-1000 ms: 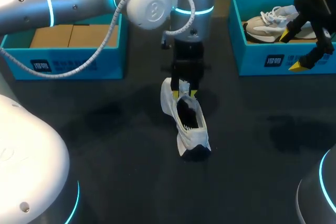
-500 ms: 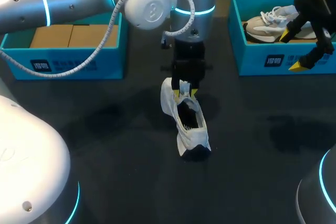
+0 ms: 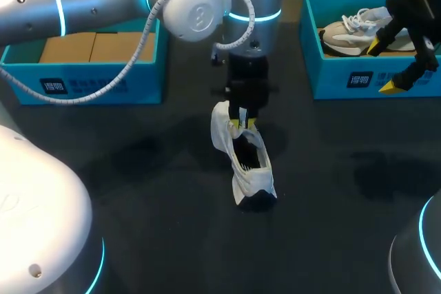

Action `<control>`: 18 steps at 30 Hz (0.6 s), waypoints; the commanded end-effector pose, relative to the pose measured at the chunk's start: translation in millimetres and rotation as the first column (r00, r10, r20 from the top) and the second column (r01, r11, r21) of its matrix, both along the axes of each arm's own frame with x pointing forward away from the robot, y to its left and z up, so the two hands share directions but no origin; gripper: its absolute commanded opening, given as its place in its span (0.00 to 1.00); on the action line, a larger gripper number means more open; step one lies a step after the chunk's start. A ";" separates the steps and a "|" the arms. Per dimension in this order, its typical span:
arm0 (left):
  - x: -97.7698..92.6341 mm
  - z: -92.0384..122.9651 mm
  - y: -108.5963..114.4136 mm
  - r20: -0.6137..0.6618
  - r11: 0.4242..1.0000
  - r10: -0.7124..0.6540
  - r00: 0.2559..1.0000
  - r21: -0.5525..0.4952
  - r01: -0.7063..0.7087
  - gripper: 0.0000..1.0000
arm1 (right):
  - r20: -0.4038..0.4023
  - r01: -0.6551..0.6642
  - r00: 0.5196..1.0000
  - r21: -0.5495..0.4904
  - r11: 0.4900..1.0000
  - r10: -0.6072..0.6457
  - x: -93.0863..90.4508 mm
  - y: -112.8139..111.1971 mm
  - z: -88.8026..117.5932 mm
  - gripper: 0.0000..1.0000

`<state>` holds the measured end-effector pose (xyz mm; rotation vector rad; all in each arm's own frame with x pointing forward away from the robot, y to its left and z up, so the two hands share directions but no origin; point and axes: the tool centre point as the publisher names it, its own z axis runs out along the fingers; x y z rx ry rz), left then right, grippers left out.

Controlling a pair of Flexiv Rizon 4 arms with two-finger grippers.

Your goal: Take the shoe out of the shoebox, open the shoe tongue, remove and reinsert the insole, then place the shoe into the shoebox

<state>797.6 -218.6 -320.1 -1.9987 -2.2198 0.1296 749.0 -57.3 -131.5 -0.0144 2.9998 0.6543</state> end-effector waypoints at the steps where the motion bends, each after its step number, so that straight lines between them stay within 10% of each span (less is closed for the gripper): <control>1: -8.0 -3.2 2.0 -0.003 1.000 -0.002 1.000 -0.008 0.002 0.19 | -0.004 -0.001 1.000 -0.002 1.000 0.001 2.2 0.6 0.0 1.00; 18: -17.6 1.9 1.6 -0.019 0.999 0.052 0.998 -0.010 -0.052 0.23 | -0.004 -0.001 1.000 -0.002 1.000 0.001 2.2 0.6 0.0 1.00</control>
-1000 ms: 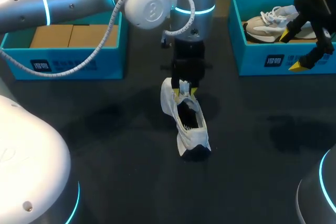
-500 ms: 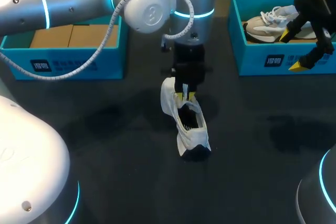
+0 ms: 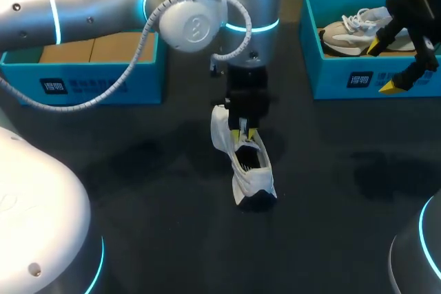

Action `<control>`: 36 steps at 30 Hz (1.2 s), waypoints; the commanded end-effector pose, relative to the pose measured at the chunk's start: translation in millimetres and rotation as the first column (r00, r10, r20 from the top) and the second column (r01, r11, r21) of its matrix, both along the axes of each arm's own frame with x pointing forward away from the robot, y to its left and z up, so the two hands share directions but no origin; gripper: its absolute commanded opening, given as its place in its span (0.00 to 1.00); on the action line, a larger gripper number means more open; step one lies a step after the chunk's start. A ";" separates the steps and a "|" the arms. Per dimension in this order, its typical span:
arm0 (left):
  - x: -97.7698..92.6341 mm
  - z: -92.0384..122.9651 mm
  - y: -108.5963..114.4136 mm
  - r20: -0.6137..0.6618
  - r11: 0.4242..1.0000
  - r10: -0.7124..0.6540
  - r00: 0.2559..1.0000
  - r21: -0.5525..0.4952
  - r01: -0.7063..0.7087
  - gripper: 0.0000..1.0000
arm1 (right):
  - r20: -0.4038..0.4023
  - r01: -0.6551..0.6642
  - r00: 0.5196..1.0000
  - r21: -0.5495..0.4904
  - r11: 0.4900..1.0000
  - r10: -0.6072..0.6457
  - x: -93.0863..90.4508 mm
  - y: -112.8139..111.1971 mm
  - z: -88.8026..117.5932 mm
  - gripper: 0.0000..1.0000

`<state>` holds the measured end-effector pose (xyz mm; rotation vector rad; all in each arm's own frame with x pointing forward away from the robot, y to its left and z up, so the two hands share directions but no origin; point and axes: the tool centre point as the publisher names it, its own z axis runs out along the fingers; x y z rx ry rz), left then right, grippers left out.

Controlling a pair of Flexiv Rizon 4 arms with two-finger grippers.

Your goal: Take the shoe out of the shoebox, open the shoe tongue, remove and reinsert the insole, then place the shoe into the shoebox

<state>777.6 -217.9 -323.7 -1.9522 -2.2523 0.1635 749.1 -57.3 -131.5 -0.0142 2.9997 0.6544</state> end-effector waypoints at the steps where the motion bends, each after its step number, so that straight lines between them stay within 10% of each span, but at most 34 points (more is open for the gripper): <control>1: 2.6 3.4 -0.2 0.000 1.000 0.024 1.000 0.003 -0.024 0.21 | -0.004 -0.001 1.000 -0.002 1.000 0.001 2.2 0.6 0.0 1.00; 16: -24.3 -3.9 -0.1 -0.045 0.983 0.183 0.982 0.033 -0.181 0.26 | -0.004 -0.001 1.000 -0.002 1.000 0.001 2.2 0.6 0.0 1.00; 24: -21.0 18.8 12.7 0.028 0.860 0.507 0.861 0.053 -0.508 0.38 | -0.004 -0.001 1.000 -0.002 1.000 0.001 2.2 0.6 0.0 1.00; 27: -27.0 22.6 15.6 0.069 0.828 0.551 0.832 0.075 -0.555 0.48 | -0.004 -0.001 1.000 -0.002 1.000 0.001 2.2 0.6 0.0 1.00; 28: -29.4 23.4 16.8 0.077 0.823 0.557 0.827 0.079 -0.562 0.63 | -0.004 -0.001 1.000 -0.002 1.000 0.001 2.2 0.6 0.0 1.00; 29: -29.4 23.4 16.8 0.077 0.823 0.557 0.827 0.079 -0.562 1.00 | -0.004 -0.001 1.000 -0.002 1.000 0.001 2.2 0.6 0.0 1.00; 36: -29.4 23.4 16.8 0.077 0.823 0.557 0.827 0.079 -0.562 1.00 | -0.004 -0.001 1.000 -0.002 1.000 0.001 2.2 0.6 0.0 1.00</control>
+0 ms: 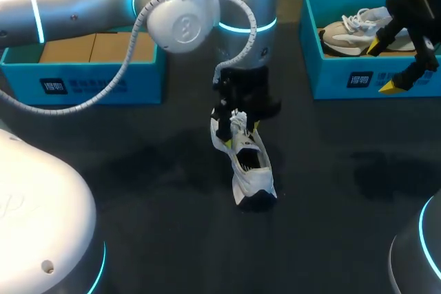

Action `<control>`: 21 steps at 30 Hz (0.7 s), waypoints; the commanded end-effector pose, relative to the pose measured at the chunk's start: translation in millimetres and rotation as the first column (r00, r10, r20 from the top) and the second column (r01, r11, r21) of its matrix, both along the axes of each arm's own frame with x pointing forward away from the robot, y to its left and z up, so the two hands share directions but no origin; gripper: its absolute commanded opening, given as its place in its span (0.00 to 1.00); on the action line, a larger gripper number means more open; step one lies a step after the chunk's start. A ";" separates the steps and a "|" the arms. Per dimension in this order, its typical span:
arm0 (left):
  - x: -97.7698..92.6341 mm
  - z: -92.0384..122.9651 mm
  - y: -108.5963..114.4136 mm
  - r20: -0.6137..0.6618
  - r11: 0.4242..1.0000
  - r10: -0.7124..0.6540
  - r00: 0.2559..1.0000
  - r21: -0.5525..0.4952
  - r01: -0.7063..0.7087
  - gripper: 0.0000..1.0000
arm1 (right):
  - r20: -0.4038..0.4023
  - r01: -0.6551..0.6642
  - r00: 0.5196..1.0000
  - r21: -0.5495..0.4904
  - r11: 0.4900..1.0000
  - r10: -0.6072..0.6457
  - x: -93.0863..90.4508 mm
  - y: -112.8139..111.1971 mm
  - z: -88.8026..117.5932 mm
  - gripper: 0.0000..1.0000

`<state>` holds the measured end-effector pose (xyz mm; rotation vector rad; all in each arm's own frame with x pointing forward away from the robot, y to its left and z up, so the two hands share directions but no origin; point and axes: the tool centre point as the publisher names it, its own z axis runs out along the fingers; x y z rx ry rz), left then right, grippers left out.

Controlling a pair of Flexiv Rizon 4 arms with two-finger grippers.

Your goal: Take the shoe out of the shoebox, open the shoe tongue, remove and reinsert the insole, then place the shoe into the shoebox

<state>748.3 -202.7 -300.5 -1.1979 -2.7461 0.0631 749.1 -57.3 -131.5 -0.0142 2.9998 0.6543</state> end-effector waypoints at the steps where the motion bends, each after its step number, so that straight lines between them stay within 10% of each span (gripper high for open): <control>1: -0.1 0.3 1.6 0.001 1.000 -0.001 1.000 -0.002 0.001 1.00 | -0.004 -0.002 1.000 -0.002 1.000 0.001 2.2 0.5 0.0 1.00; 15: -0.1 0.3 1.6 0.001 1.000 -0.001 1.000 -0.002 0.001 1.00 | -0.004 -0.002 1.000 -0.002 1.000 0.001 2.2 0.5 0.0 1.00; 21: -32.1 -1.1 10.9 0.080 0.970 0.242 0.967 0.008 -0.244 1.00 | -0.004 -0.002 1.000 -0.002 1.000 0.001 2.2 0.5 0.0 1.00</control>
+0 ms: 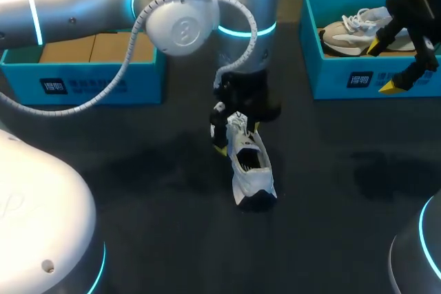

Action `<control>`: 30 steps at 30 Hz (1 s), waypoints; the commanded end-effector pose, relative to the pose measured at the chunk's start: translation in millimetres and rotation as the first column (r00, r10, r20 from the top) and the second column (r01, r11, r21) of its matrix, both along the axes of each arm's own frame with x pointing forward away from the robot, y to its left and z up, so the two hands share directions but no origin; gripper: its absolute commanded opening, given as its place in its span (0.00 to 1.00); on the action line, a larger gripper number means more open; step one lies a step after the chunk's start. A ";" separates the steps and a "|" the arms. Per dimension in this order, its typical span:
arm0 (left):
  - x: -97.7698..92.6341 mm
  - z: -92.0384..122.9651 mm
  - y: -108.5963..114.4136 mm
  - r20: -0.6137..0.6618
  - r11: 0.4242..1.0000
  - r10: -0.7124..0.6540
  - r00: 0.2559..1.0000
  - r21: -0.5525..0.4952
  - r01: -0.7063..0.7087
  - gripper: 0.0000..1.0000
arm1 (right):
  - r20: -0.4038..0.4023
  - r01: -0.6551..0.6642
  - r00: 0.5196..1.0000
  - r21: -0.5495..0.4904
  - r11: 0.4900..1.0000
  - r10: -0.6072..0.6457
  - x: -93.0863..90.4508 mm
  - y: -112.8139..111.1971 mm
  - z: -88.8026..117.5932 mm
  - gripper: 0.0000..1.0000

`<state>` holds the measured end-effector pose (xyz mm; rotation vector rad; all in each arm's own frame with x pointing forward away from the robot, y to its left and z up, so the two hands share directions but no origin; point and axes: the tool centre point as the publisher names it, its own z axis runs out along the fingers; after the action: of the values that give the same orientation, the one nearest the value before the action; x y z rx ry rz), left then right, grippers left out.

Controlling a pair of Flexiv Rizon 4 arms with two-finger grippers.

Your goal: Take the shoe out of the shoebox, open the shoe tongue, remove and reinsert the insole, then place the shoe into the shoebox

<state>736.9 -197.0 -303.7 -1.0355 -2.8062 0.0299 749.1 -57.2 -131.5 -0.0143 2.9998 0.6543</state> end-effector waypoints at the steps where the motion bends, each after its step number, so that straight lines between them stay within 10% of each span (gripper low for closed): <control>1: -24.3 2.8 5.5 0.074 0.984 0.177 0.981 -0.013 -0.177 1.00 | -0.004 -0.001 1.000 -0.002 1.000 0.001 2.1 0.5 0.0 1.00; 13: -54.5 -4.3 5.4 0.083 0.855 0.511 0.855 -0.148 -0.497 1.00 | -0.004 -0.001 1.000 -0.002 1.000 0.001 2.1 0.5 0.0 1.00; 30: -63.0 -8.9 -21.5 0.067 0.800 0.597 0.799 -0.126 -0.587 1.00 | -0.004 -0.001 1.000 -0.002 1.000 0.001 2.1 0.5 0.0 1.00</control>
<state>675.3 -209.5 -312.0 -0.1586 -3.1245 0.2155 749.1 -57.3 -131.4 -0.0143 2.9998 0.6542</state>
